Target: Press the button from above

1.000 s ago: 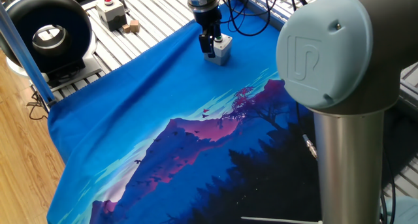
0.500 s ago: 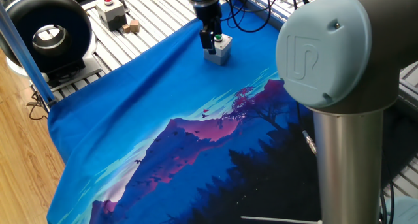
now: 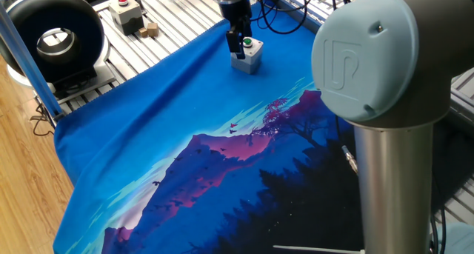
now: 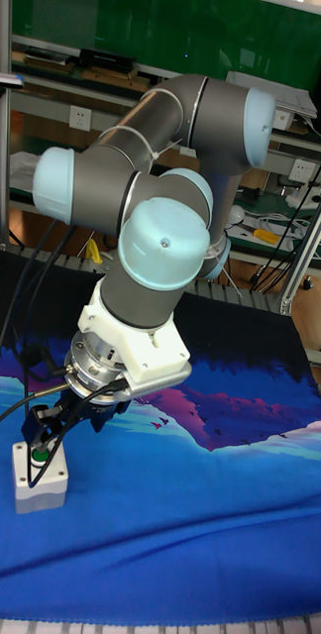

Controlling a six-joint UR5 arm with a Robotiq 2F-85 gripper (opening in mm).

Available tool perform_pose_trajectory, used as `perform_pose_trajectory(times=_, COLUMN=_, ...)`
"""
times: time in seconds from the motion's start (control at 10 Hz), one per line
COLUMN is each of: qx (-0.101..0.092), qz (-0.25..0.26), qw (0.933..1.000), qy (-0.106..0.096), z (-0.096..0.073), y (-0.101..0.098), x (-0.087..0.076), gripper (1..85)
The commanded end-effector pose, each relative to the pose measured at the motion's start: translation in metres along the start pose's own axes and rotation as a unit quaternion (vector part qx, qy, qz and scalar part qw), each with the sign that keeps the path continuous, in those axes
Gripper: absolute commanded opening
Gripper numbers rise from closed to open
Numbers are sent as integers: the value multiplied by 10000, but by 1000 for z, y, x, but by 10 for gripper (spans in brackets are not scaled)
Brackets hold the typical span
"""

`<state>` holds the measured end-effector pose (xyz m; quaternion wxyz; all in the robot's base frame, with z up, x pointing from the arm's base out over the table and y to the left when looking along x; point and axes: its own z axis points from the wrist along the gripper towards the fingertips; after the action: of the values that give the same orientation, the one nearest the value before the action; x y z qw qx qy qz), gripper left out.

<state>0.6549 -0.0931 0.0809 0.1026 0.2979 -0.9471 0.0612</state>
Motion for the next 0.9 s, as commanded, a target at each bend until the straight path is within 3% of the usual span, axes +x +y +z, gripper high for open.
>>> perform_pose_trajectory(times=0.0, qx=-43, qz=33, qw=10000, qy=7, z=9, y=4, x=-5, gripper=803)
perform_pose_trajectory(times=0.2, qx=25, qz=59, qw=10000, qy=28, z=17, y=3, x=-7, gripper=793)
perform_pose_trajectory(times=0.5, qx=49, qz=55, qw=9998, qy=177, z=15, y=0, x=3, gripper=777)
perform_pose_trajectory(times=0.8, qx=12, qz=63, qw=9999, qy=151, z=13, y=1, x=1, gripper=777)
